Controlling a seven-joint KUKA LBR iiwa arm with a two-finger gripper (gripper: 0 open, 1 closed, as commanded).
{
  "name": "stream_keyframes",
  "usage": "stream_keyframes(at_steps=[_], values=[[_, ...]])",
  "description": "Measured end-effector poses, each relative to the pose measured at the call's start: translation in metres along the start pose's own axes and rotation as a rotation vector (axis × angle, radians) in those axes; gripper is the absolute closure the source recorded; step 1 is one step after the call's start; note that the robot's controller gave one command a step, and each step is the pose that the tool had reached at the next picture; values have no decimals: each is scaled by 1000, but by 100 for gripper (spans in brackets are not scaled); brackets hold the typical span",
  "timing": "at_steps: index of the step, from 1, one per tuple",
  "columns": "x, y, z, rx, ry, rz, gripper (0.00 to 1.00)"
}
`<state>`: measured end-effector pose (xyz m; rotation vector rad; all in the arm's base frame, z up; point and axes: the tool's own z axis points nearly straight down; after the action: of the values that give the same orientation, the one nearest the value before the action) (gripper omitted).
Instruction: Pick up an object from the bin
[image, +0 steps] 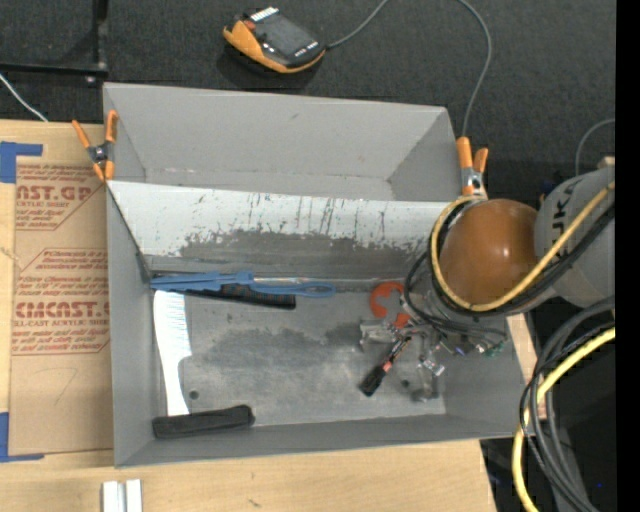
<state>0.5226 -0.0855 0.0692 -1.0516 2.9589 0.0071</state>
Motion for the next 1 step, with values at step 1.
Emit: stream_keyframes(at_steps=[1], values=[[-9,-3,0,-1,5,-201,100]])
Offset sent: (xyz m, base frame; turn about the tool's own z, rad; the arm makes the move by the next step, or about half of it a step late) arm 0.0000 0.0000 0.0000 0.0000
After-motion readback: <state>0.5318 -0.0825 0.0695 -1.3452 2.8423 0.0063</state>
